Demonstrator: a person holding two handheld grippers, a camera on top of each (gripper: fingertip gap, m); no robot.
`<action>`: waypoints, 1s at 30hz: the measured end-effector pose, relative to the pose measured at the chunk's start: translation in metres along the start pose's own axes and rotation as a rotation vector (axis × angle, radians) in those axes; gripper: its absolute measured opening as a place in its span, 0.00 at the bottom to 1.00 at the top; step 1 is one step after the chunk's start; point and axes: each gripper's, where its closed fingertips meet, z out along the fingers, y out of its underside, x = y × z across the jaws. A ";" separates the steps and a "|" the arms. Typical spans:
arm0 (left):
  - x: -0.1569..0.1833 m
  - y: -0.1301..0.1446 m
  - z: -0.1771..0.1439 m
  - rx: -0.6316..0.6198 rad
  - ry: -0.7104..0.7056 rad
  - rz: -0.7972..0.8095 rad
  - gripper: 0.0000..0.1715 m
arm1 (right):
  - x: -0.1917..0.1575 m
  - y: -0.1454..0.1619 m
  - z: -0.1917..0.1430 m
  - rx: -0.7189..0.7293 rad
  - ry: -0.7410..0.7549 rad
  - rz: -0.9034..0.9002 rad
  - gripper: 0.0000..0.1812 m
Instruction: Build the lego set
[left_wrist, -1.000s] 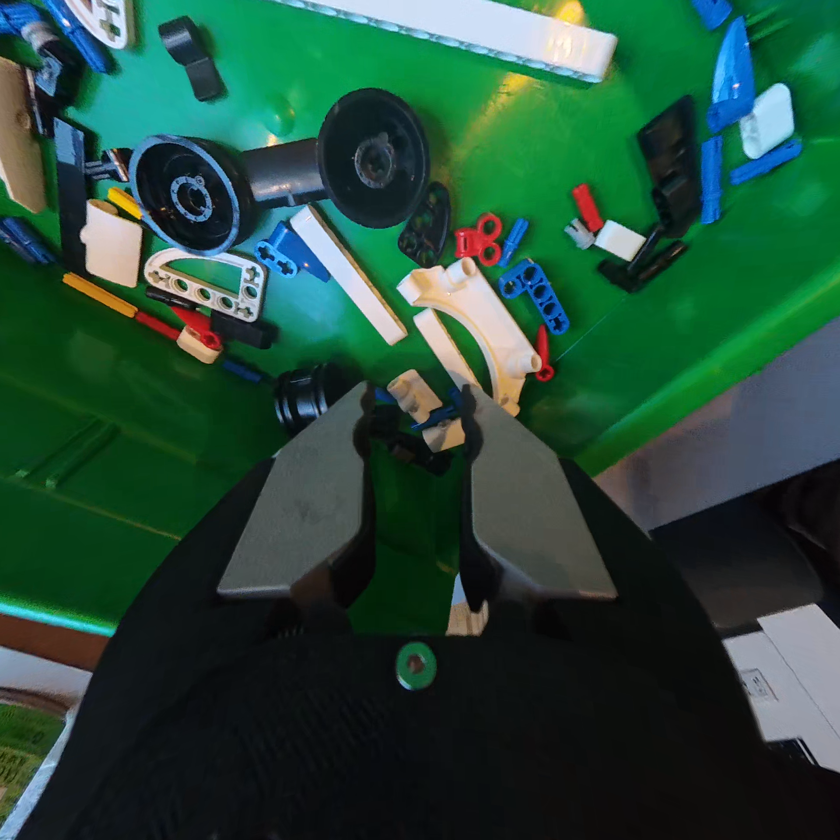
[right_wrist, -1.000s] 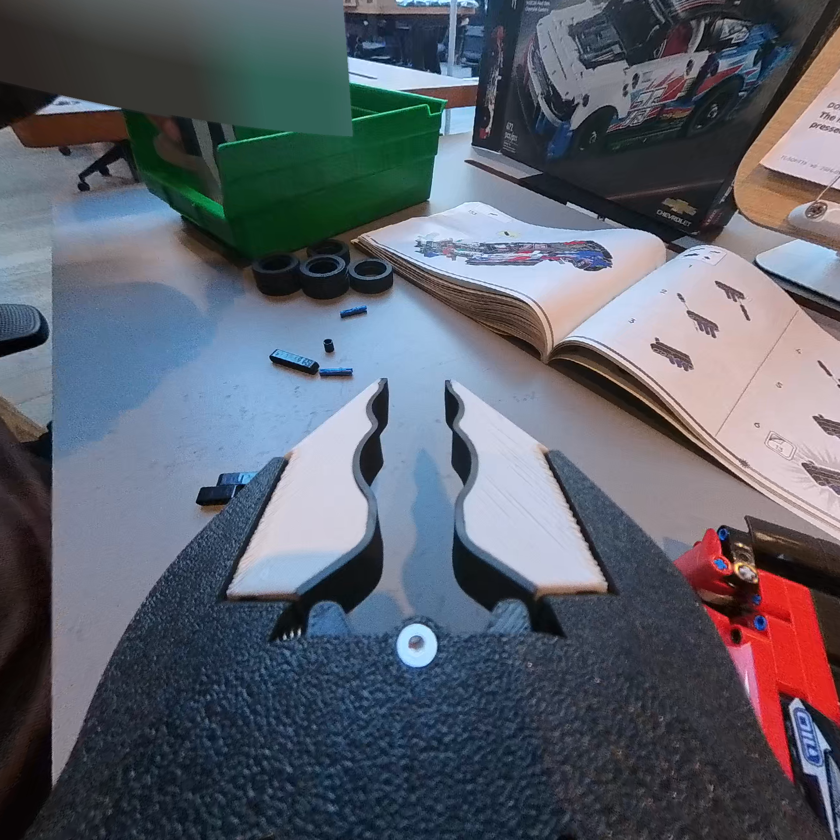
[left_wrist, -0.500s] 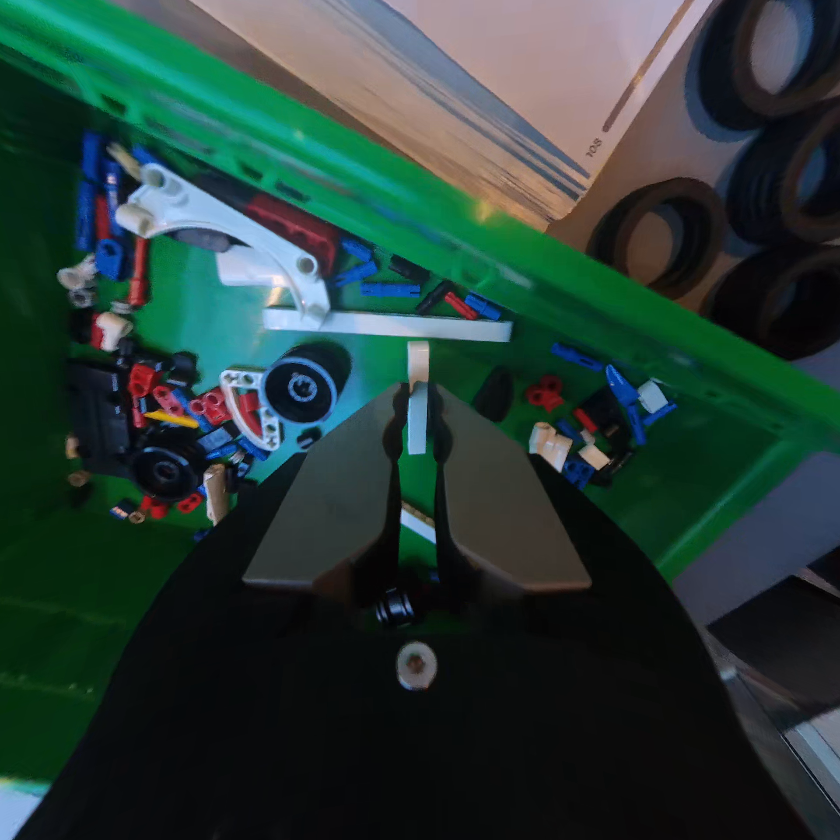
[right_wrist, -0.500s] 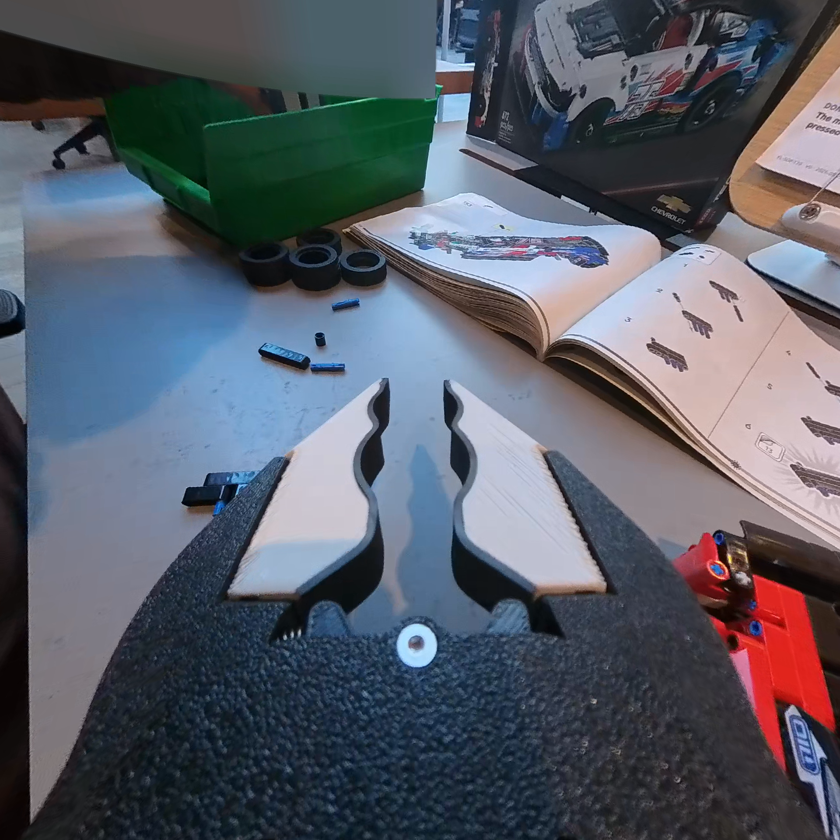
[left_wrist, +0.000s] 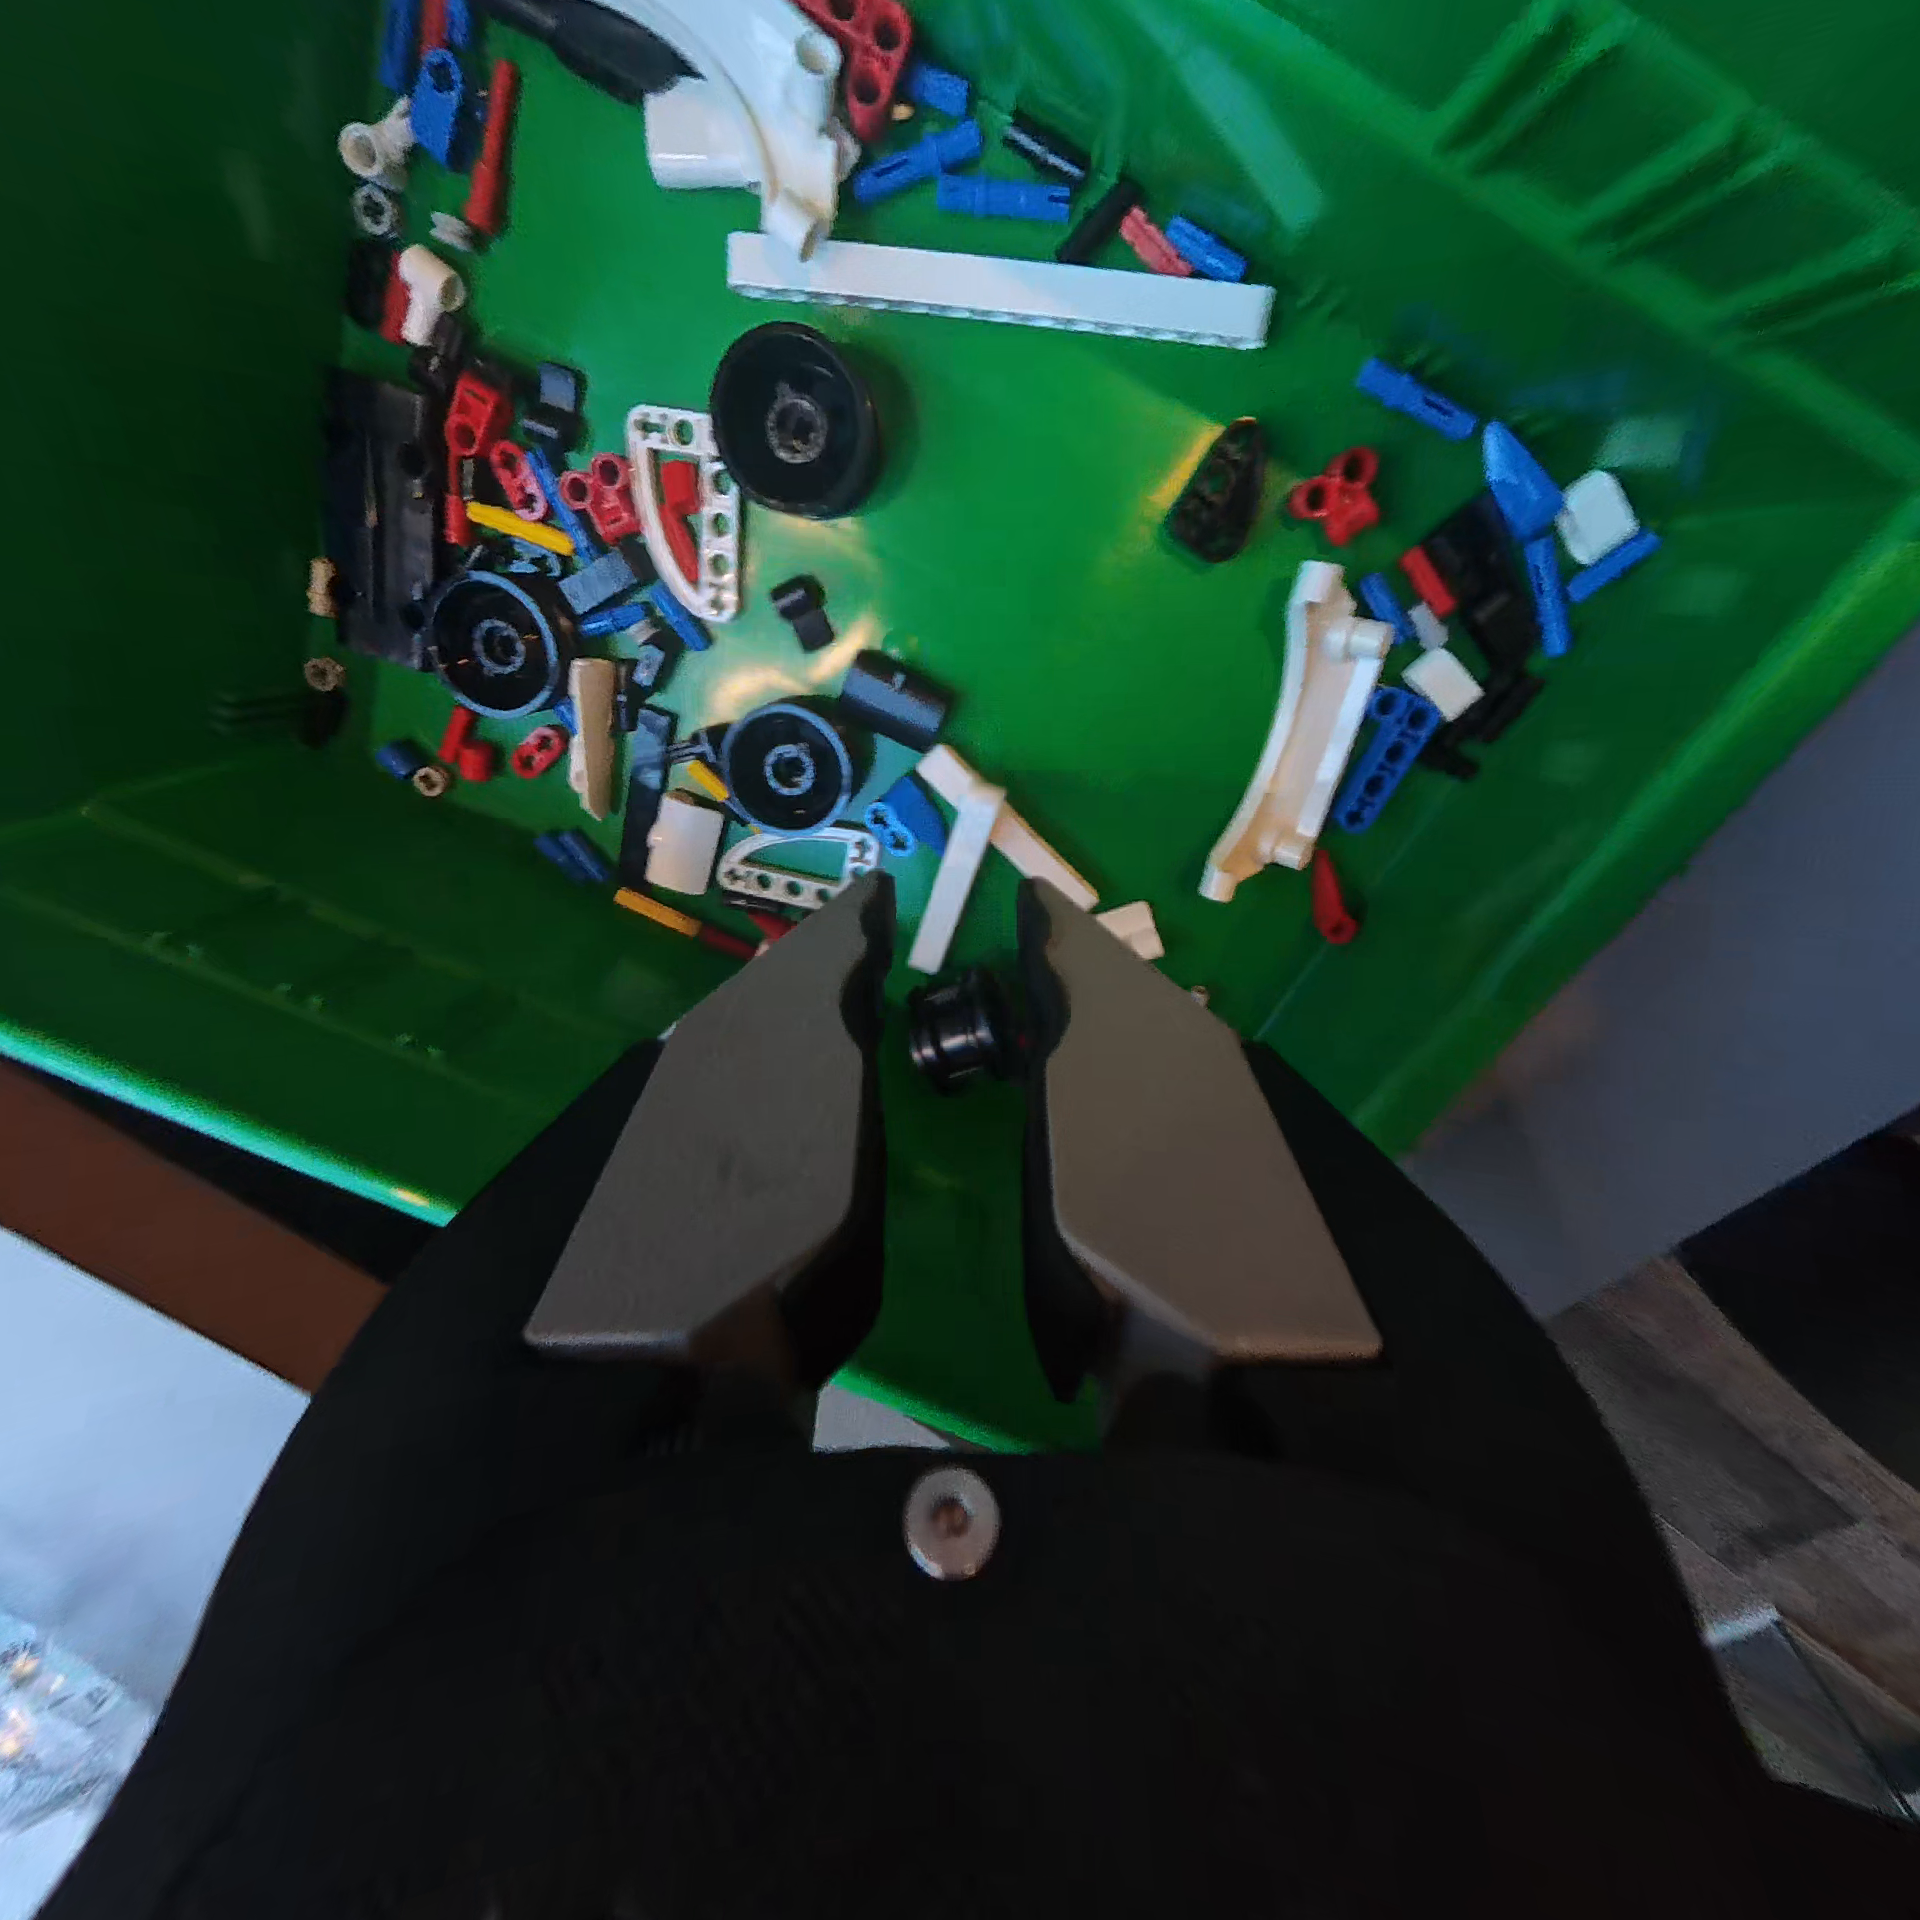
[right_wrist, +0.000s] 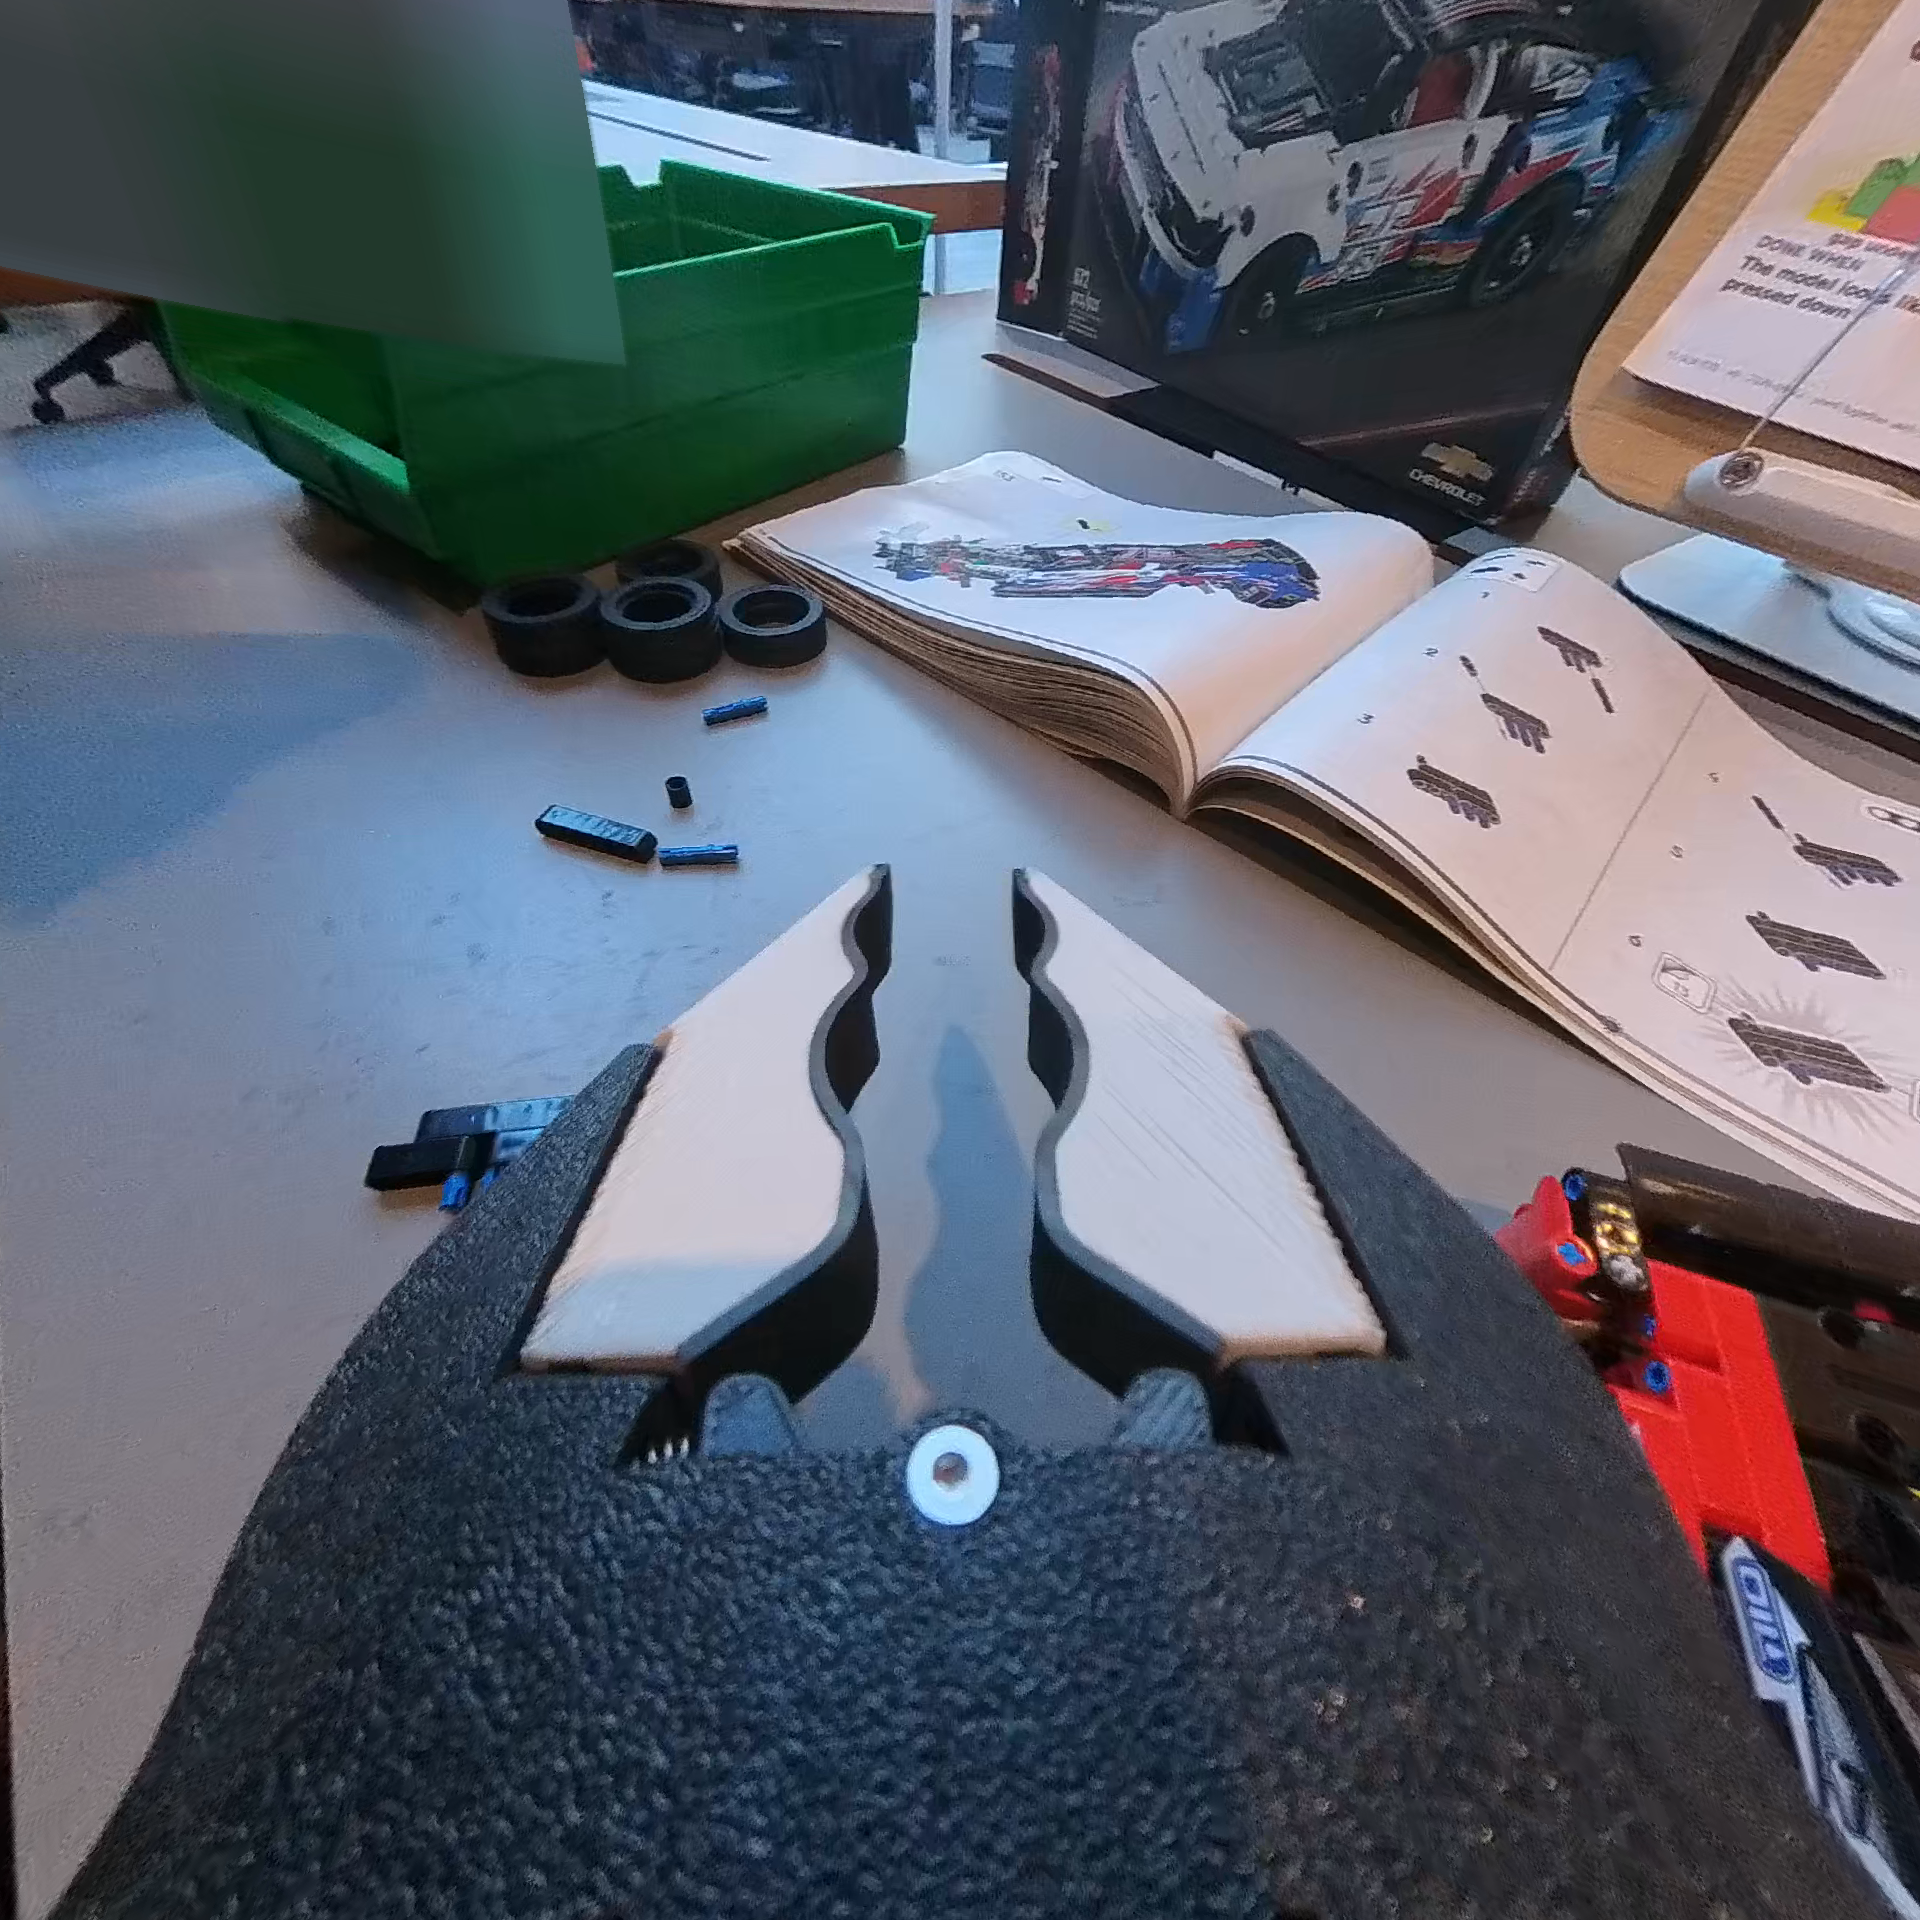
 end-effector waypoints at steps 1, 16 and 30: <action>0.005 0.000 0.000 0.013 0.031 0.002 0.13 | 0.002 0.000 0.000 -0.002 0.008 0.003 0.13; 0.048 -0.017 0.012 0.091 0.152 0.163 0.18 | 0.025 0.004 0.006 -0.033 0.134 0.012 0.13; 0.103 -0.015 0.027 0.030 0.408 0.273 0.16 | 0.026 0.000 0.003 -0.004 0.130 0.023 0.13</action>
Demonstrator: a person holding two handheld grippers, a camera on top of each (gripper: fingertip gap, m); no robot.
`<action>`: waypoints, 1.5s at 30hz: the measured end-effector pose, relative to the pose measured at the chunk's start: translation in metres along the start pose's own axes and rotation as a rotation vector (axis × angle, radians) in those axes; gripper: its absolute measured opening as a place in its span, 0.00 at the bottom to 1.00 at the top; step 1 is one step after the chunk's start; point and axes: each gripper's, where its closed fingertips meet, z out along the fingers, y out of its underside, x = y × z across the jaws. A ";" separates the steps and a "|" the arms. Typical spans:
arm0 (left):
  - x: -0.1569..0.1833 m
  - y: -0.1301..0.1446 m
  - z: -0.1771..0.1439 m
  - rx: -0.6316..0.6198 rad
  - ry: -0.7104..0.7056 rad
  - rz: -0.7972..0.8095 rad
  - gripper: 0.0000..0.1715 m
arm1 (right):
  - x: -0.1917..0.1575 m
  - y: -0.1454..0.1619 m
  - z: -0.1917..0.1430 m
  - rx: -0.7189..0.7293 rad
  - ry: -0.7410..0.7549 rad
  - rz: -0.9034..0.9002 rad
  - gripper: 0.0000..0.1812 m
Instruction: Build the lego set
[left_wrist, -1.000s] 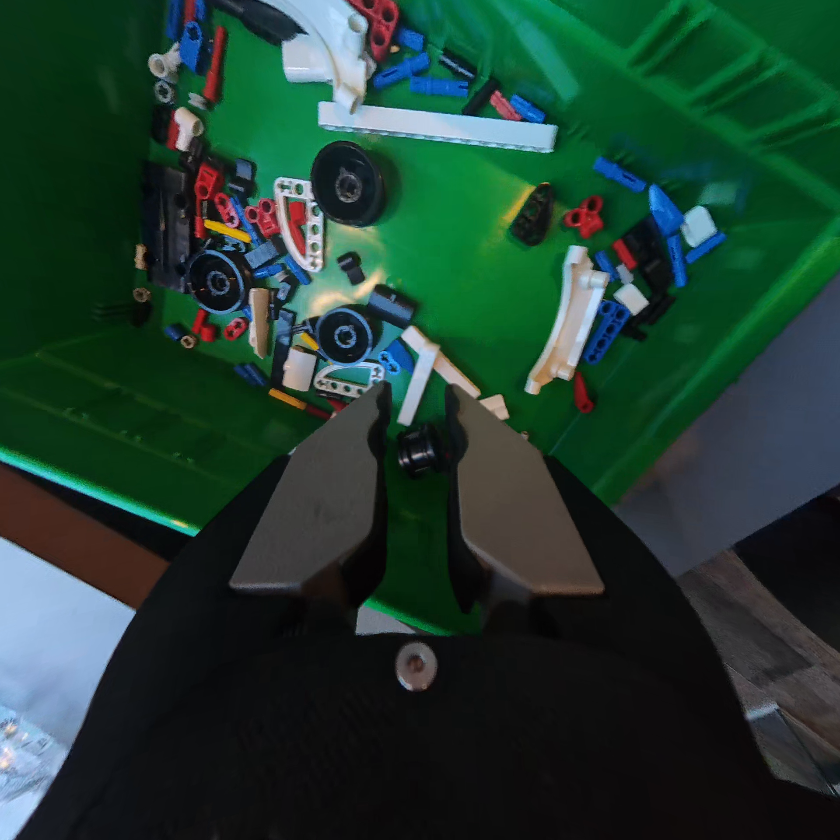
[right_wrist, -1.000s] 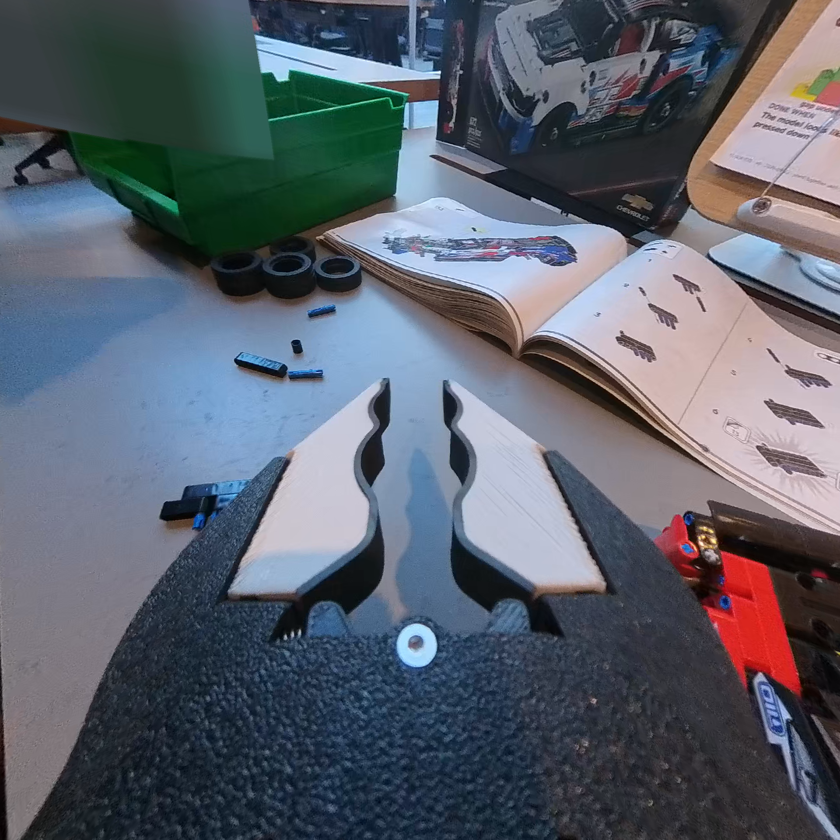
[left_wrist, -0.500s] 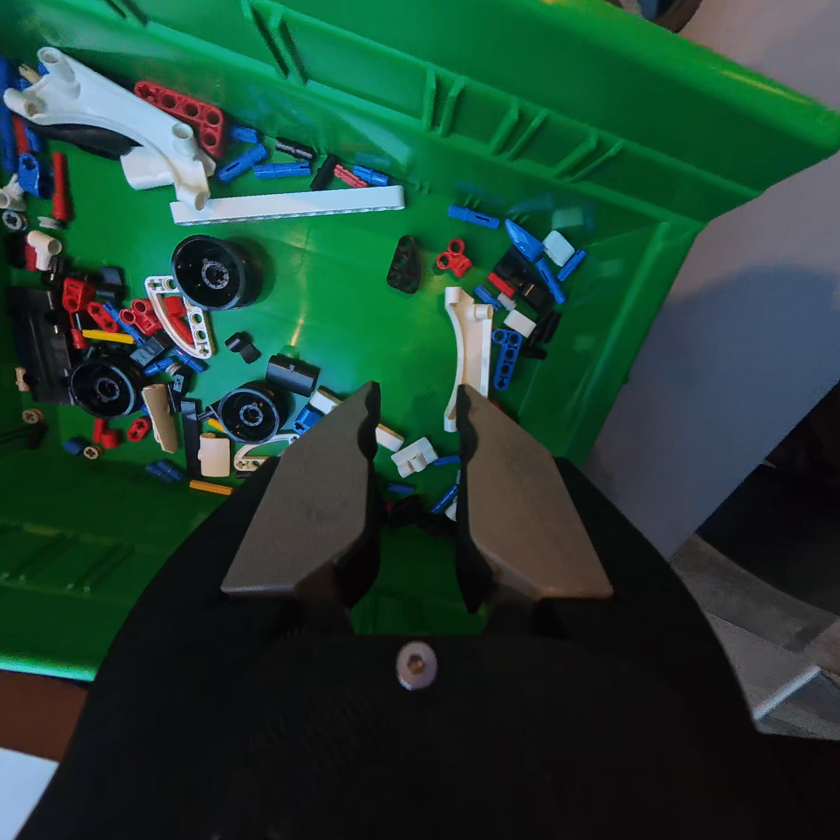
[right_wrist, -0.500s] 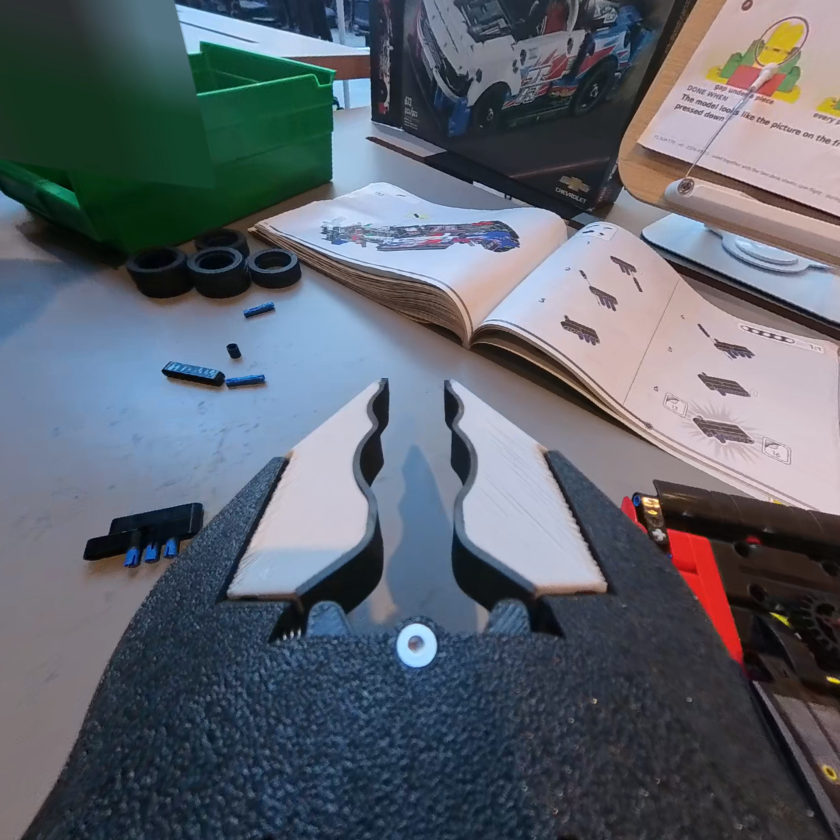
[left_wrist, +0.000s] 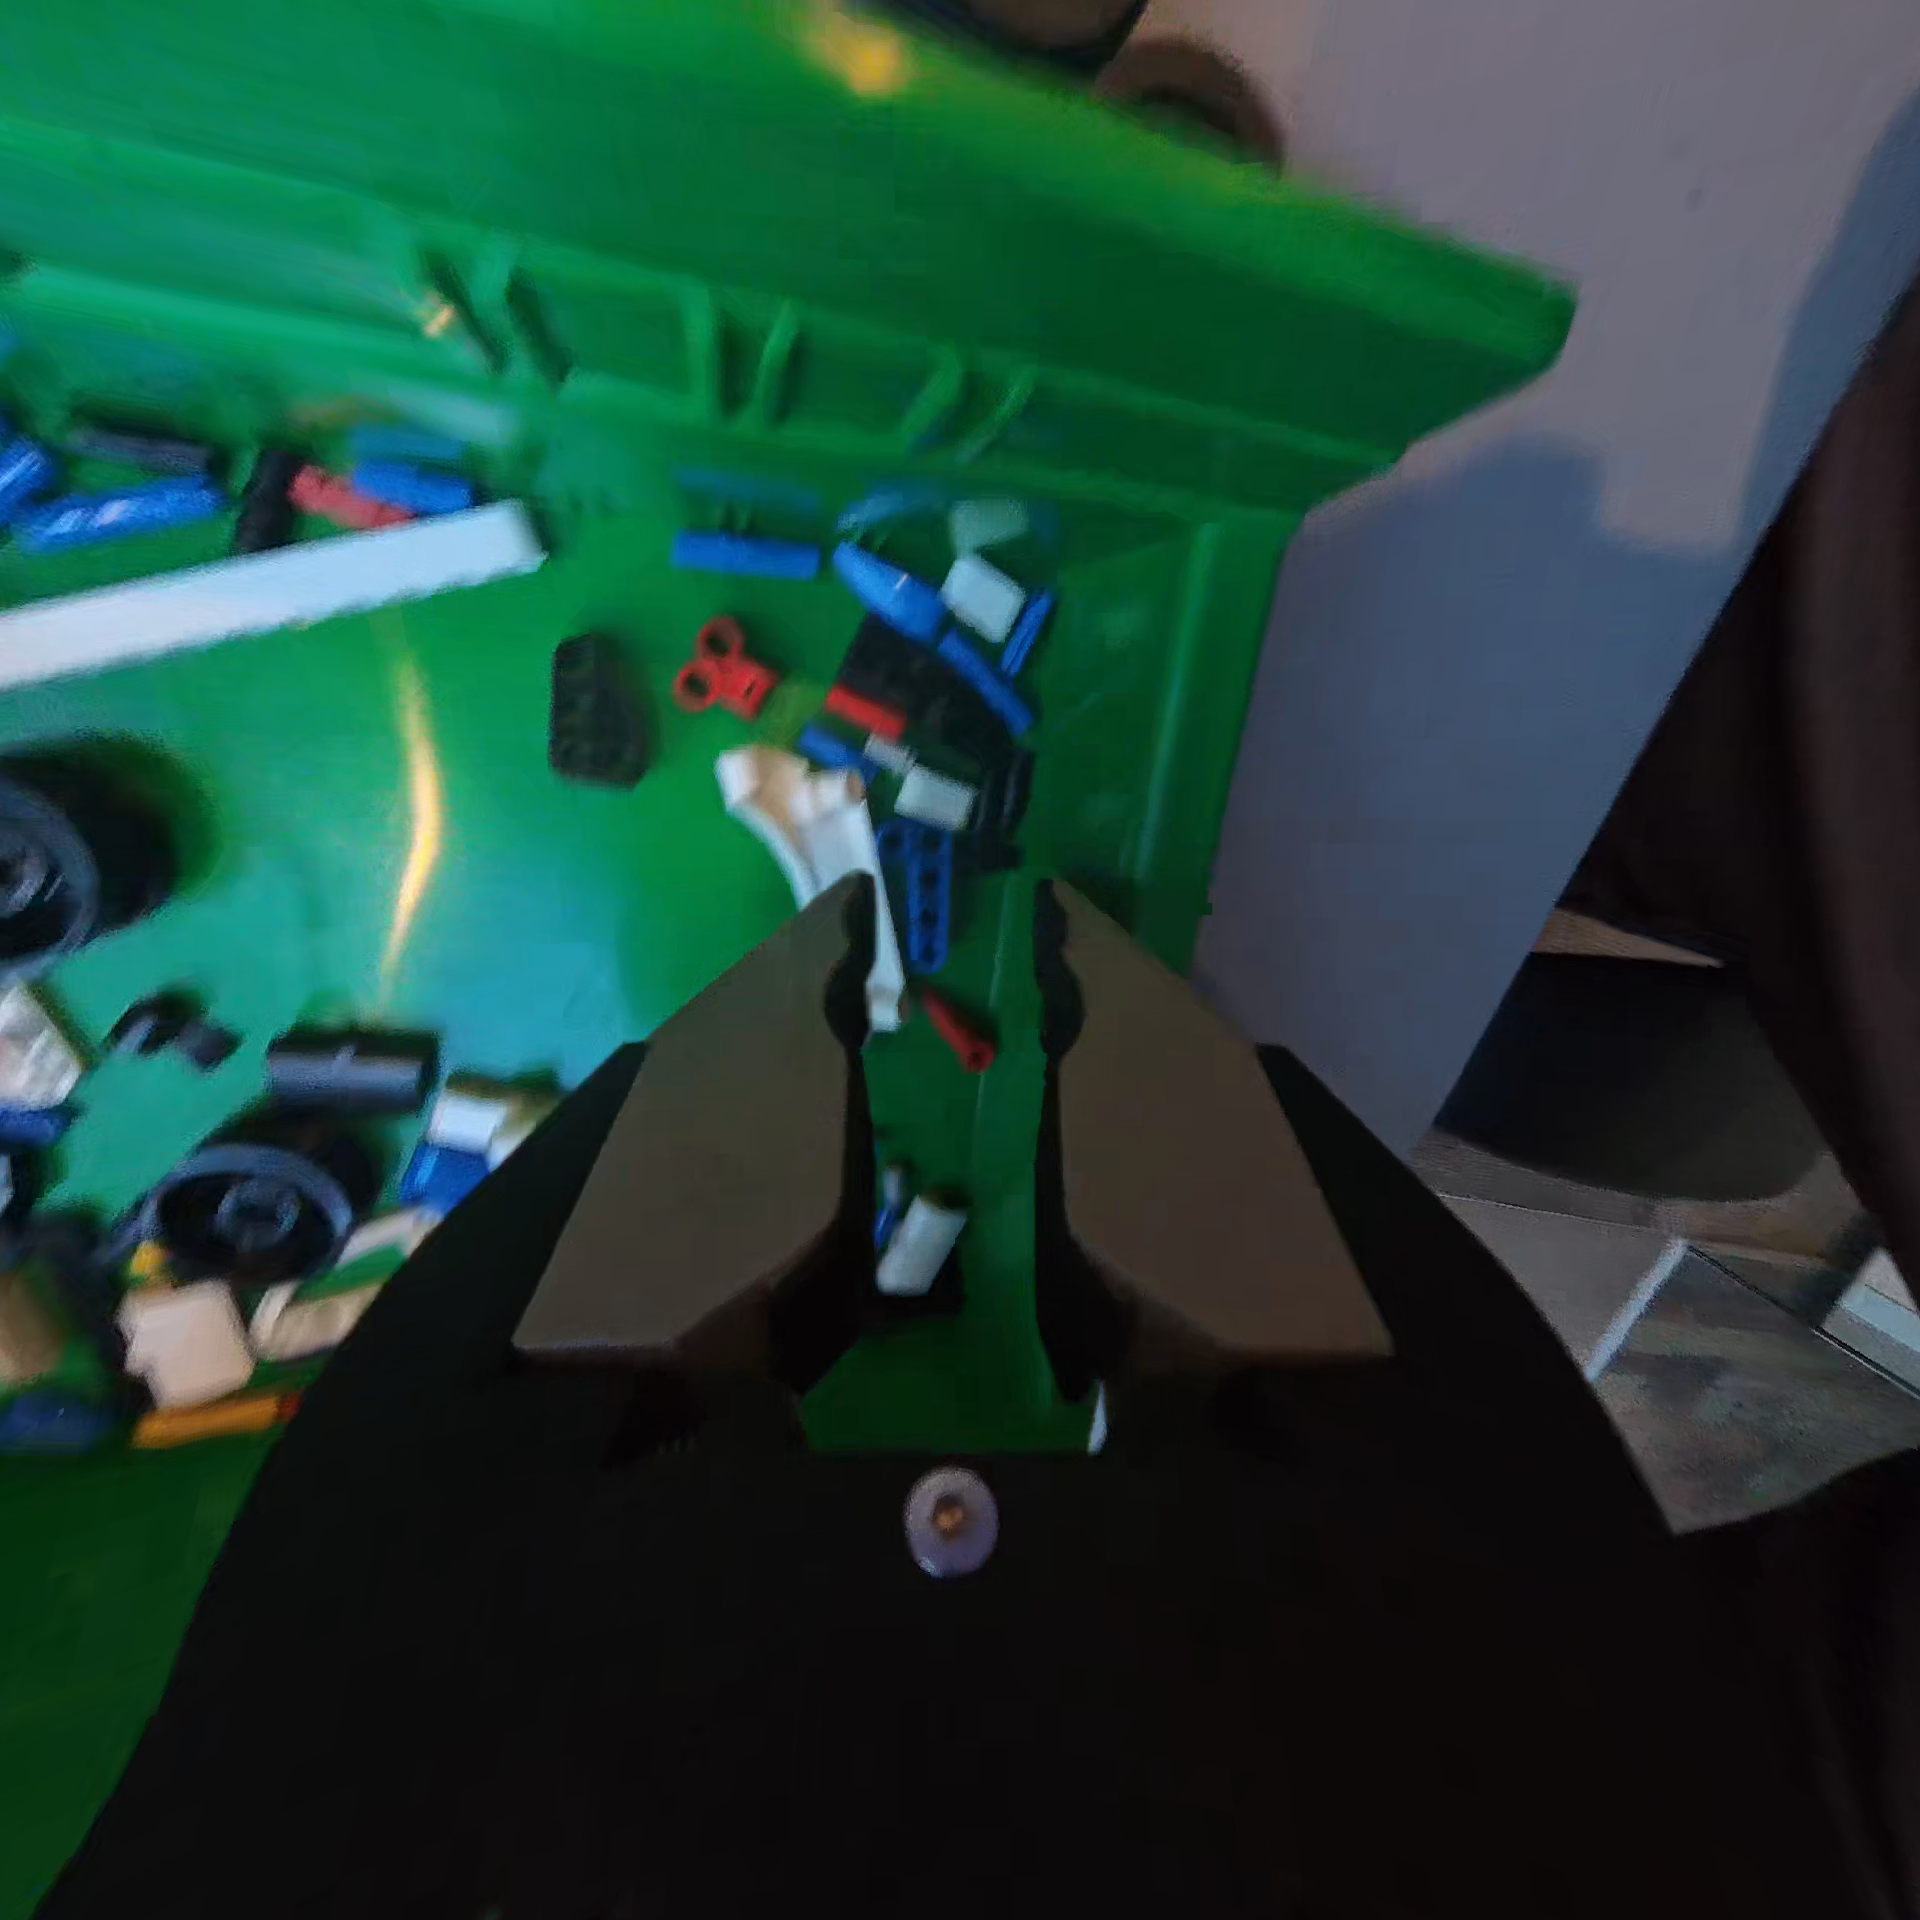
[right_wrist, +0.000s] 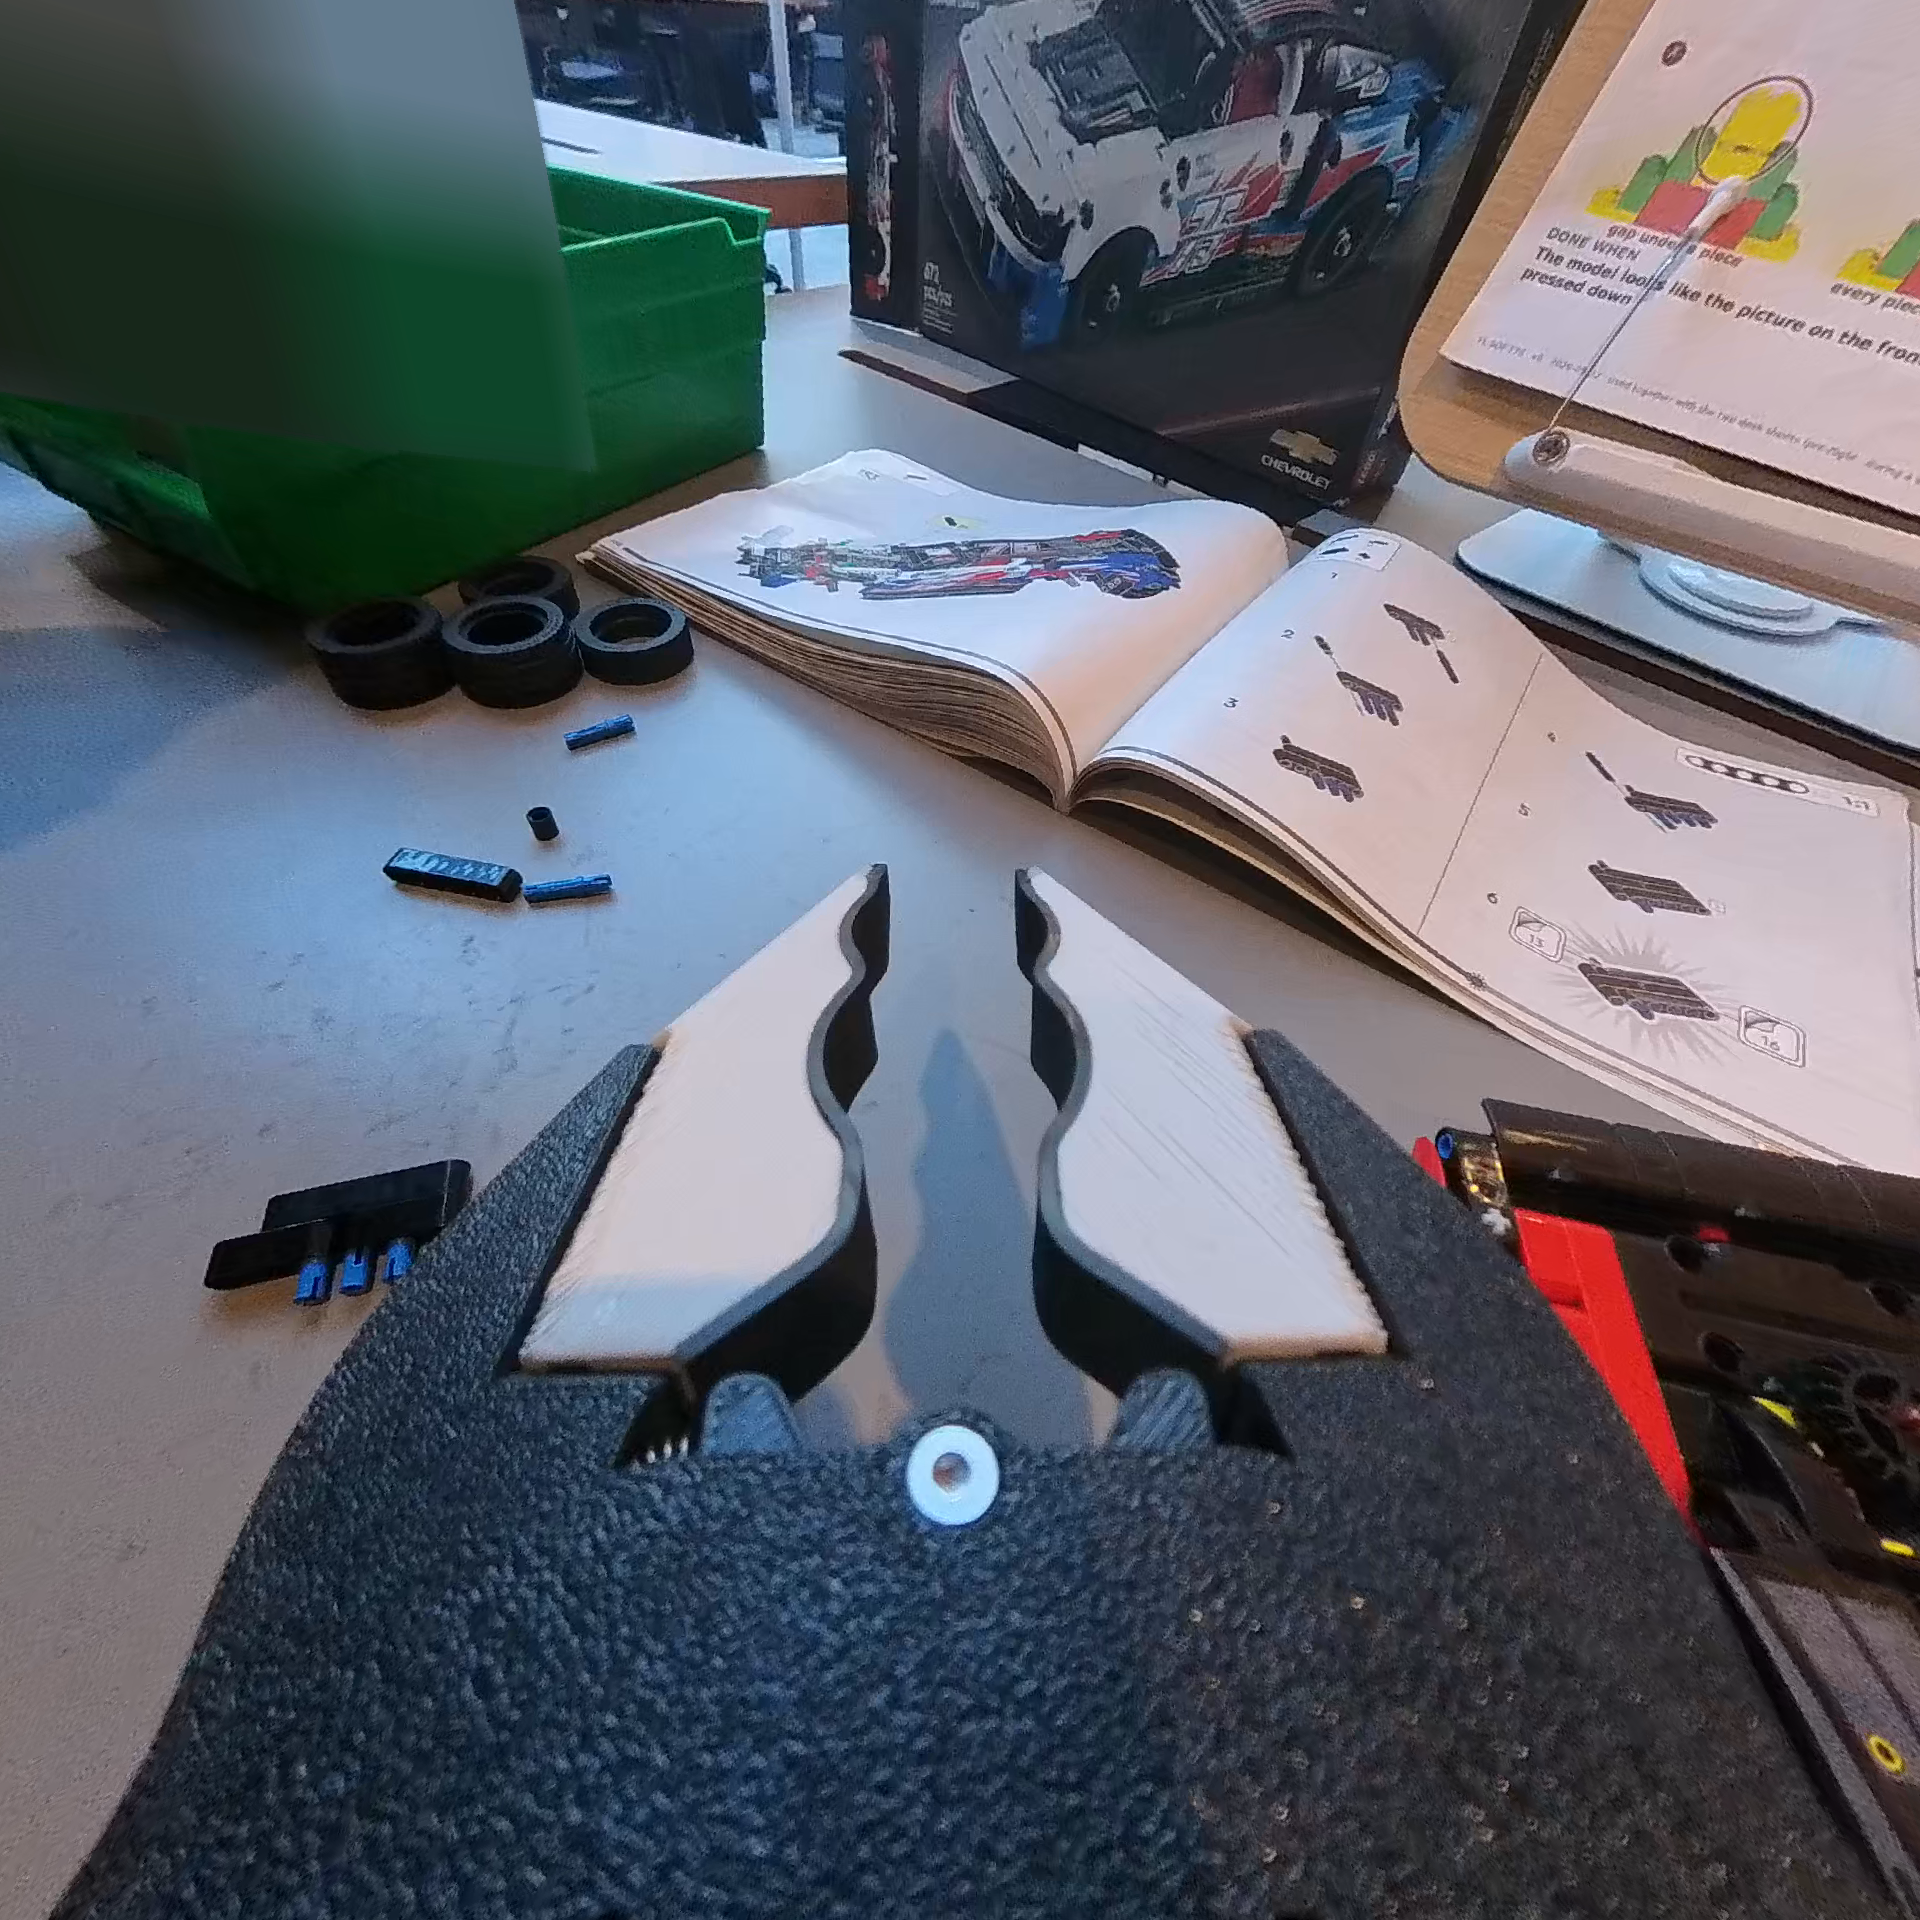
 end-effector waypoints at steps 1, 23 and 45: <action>0.004 -0.006 0.007 -0.001 0.038 0.005 0.10 | 0.000 0.000 0.000 0.002 0.000 0.003 0.13; -0.121 -0.014 -0.118 0.552 -0.580 -0.239 0.26 | 0.009 -0.003 0.001 0.017 0.042 0.008 0.12; -0.151 0.040 -0.206 0.705 -0.953 -0.627 0.32 | 0.008 -0.008 -0.003 0.055 0.041 0.003 0.13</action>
